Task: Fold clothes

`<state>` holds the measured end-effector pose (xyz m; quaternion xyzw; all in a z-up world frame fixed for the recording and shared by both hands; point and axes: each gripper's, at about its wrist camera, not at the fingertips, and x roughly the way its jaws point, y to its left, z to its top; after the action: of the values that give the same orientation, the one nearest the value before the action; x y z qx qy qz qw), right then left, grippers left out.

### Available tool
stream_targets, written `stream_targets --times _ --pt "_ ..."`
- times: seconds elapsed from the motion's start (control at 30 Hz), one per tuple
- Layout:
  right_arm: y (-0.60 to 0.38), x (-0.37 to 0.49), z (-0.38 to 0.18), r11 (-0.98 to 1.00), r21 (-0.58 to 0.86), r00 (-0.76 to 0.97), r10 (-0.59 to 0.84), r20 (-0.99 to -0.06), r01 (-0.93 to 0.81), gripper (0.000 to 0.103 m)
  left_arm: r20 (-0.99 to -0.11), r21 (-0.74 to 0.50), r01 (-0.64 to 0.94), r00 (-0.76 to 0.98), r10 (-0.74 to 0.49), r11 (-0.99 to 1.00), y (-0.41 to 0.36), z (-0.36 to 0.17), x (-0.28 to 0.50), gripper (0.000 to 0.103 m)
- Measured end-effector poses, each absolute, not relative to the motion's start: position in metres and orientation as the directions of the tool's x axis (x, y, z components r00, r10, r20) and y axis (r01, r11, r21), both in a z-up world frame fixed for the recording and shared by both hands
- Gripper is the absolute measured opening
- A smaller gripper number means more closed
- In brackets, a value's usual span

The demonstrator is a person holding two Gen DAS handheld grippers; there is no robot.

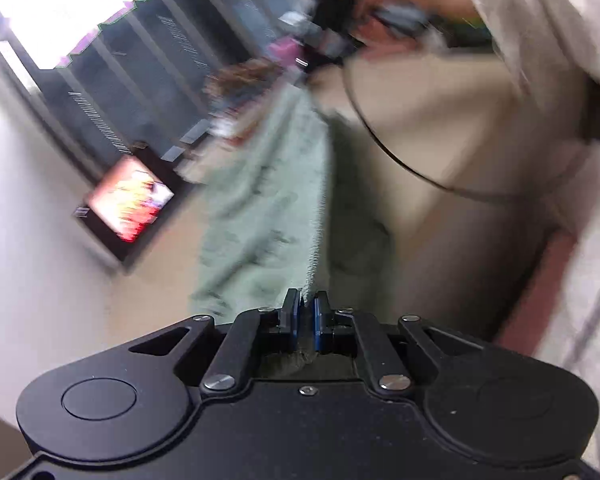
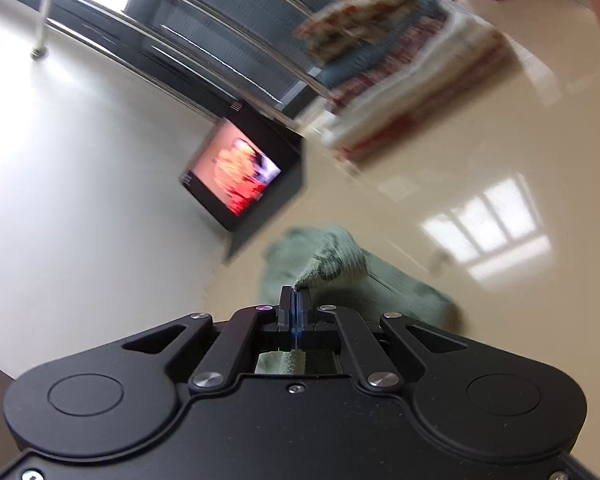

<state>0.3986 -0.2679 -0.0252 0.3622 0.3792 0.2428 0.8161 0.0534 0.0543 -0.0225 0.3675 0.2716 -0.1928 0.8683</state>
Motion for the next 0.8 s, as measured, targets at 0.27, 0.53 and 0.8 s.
stream_targets --times 0.27,0.53,0.8 --pt "-0.287 0.387 -0.057 0.621 0.784 0.594 0.637 -0.491 -0.018 0.000 -0.632 0.526 0.568 0.759 -0.155 0.633 0.050 -0.030 0.058 0.007" --pt "-0.285 0.378 -0.045 0.664 0.747 0.601 0.610 -0.516 -0.032 0.000 -0.679 0.475 0.637 0.704 -0.207 0.607 0.045 -0.032 0.056 0.008" --pt "-0.290 0.365 -0.050 0.731 0.683 0.621 0.532 -0.575 0.006 0.029 -0.710 0.297 0.636 0.646 -0.281 0.712 0.064 -0.021 0.073 0.056"
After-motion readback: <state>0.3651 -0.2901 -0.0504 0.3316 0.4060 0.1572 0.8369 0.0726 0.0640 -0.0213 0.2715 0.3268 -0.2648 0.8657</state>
